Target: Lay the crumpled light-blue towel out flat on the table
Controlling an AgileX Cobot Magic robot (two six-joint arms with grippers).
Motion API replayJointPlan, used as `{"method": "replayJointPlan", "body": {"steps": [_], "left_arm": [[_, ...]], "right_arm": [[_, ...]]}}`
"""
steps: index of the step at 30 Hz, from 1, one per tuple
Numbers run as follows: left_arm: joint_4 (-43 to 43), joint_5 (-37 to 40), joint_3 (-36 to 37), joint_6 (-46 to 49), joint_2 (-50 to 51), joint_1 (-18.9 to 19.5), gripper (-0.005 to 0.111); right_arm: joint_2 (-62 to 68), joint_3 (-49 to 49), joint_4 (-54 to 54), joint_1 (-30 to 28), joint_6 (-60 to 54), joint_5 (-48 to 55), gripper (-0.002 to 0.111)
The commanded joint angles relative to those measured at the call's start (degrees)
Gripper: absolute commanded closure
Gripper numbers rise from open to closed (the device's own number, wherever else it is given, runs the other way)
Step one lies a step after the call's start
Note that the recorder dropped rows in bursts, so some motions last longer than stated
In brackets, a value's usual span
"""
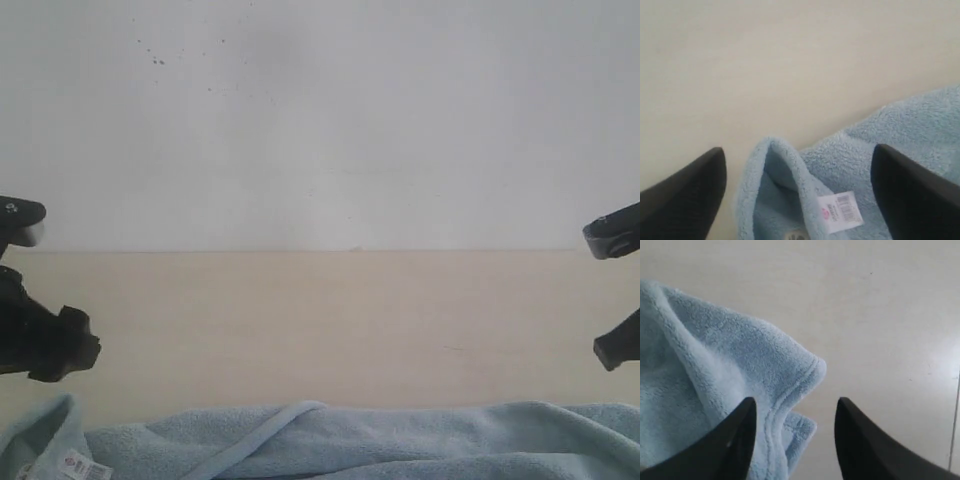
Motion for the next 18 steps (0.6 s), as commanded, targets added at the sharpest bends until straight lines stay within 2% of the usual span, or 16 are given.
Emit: {"method": "replayJointPlan", "body": {"steps": [1, 3, 7, 13, 18], "left_arm": [[-11.7, 13.1, -2.7, 8.6, -3.3, -1.3, 0.031], [-15.5, 18.7, -2.8, 12.9, -4.2, -2.4, 0.031], [-15.7, 23.0, -1.7, 12.1, -4.2, -3.6, 0.031], [-10.4, 20.8, 3.5, 6.0, -4.0, -3.6, 0.031], [-12.8, 12.3, 7.4, 5.3, -4.0, -3.6, 0.031]], "right_arm": [[-2.1, 0.1, 4.3, -0.3, 1.1, -3.6, 0.061], [-2.2, 0.1, 7.8, -0.2, 0.5, -5.5, 0.061], [-2.2, 0.1, 18.4, -0.2, -5.9, -8.5, 0.061], [-2.2, 0.1, 32.0, -0.2, -16.6, -9.7, 0.061], [-2.2, 0.1, 33.2, -0.2, -17.1, -9.8, 0.061]]}}
